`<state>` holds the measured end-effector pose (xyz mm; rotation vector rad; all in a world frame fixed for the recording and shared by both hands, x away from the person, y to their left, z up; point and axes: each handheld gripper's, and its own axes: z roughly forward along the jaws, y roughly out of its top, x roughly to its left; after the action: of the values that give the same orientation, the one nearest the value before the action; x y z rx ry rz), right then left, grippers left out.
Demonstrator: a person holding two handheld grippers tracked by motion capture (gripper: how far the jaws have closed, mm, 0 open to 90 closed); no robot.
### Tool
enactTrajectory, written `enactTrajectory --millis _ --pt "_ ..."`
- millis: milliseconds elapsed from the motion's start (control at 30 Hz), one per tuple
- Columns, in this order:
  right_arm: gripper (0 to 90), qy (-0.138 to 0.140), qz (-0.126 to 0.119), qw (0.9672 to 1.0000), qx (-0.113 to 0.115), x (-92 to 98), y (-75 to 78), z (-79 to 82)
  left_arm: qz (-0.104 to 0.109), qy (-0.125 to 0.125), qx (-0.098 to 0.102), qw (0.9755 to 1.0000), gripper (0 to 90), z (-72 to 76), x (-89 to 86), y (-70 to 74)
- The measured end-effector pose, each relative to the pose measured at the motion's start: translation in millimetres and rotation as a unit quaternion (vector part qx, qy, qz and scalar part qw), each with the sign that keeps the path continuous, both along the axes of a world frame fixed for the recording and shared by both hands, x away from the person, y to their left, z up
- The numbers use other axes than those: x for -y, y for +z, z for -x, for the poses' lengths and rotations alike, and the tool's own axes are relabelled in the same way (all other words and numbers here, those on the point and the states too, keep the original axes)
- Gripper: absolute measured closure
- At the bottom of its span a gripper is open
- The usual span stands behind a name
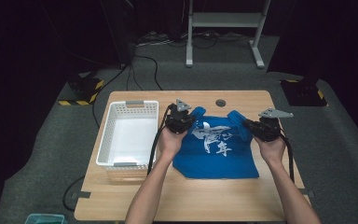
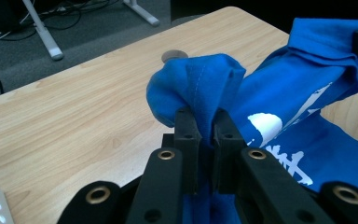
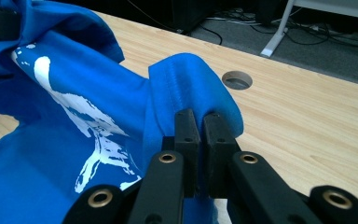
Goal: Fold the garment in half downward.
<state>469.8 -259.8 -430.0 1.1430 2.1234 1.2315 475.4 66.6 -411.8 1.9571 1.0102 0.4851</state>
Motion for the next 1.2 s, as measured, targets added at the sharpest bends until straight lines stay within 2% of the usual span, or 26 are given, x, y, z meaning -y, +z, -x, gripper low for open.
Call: enactTrajectory --millis 367,533,1200 --pt "86.3 0.005 -0.007 1.0 -0.001 3.2 -4.5 10.9 -0.004 -0.007 0.003 1.0 83.2 11.5 -1.4 -4.5" --pt "86.3 0.011 0.0 0.9999 0.0 2.5 -5.4 15.4 -0.007 -0.008 0.005 0.9999 83.2 15.2 -2.2 -6.3" --pt "86.1 0.019 -0.015 0.9996 -0.01 8.1 -14.8 27.7 0.005 -0.01 -0.003 0.9999 83.2 29.1 -7.6 -17.4"
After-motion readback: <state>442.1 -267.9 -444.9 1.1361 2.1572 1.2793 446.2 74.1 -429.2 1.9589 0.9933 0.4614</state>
